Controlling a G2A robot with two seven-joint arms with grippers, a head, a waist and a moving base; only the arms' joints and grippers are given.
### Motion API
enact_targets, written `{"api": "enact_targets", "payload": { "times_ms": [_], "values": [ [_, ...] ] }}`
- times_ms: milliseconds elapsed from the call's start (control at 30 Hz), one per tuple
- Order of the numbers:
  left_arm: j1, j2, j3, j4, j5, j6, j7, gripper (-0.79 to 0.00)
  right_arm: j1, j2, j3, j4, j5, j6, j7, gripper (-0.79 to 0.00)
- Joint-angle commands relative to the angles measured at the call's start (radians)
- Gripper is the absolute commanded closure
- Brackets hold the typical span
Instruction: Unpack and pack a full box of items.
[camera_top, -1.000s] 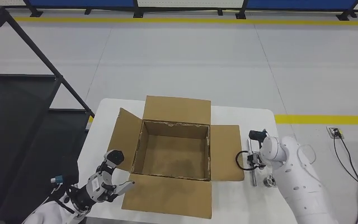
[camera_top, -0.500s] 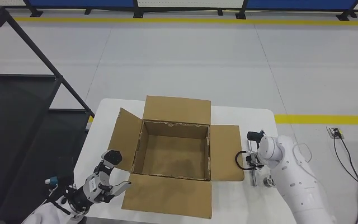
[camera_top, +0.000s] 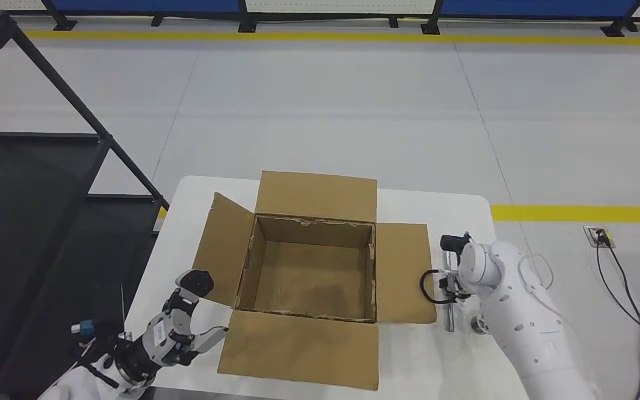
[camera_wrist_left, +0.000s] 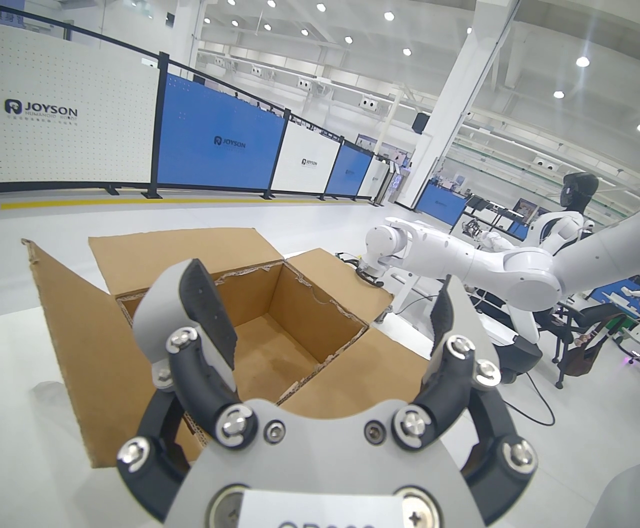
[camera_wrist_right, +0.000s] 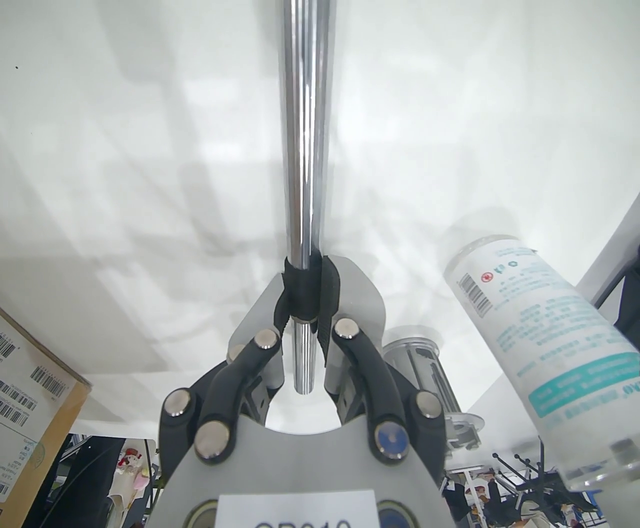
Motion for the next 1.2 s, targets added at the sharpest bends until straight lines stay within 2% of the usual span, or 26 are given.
{"api": "enact_targets", "payload": {
  "times_ms": [0, 100, 200, 433, 567, 700, 800, 900, 1167],
  "values": [
    [0.001, 0.0, -0.002, 0.0, 0.0, 0.0, 0.003, -0.785, 0.001, 0.002, 0.014, -0.007, 0.01, 0.005, -0.007, 0.0],
    [0.004, 0.0, -0.004, 0.0, 0.002, -0.001, 0.007, -0.785, -0.006, 0.012, 0.049, -0.053, 0.009, 0.021, -0.02, 0.0],
    [0.006, 0.0, -0.005, -0.001, 0.001, -0.001, 0.011, -0.785, -0.033, 0.026, 0.105, -0.173, -0.001, 0.049, -0.026, 0.0],
    [0.009, 0.0, -0.005, -0.003, 0.004, -0.006, 0.018, -0.785, -0.171, 0.047, 0.198, -0.663, -0.077, 0.155, -0.033, 0.0],
    [0.018, -0.001, -0.01, -0.009, 0.014, 0.001, 0.035, -0.785, -0.221, 0.044, 0.178, -0.896, -0.111, 0.213, -0.081, 0.0],
    [0.033, -0.003, -0.016, -0.019, 0.033, 0.006, 0.055, -0.785, -0.235, 0.032, 0.109, -1.042, -0.095, 0.238, -0.156, 0.0],
    [0.043, -0.009, -0.027, -0.028, 0.051, 0.049, 0.105, -0.785, -0.215, 0.021, 0.026, -1.07, -0.045, 0.211, -0.183, 0.0],
    [0.054, -0.014, -0.045, -0.035, 0.056, 0.093, 0.164, -0.785, -0.173, 0.006, -0.079, -1.04, 0.009, 0.171, -0.207, 0.0],
    [0.097, -0.024, -0.131, -0.041, 0.013, 0.149, 0.283, -0.785, -0.027, -0.054, -0.39, -0.808, 0.033, 0.101, -0.256, 0.0]
  ]
}}
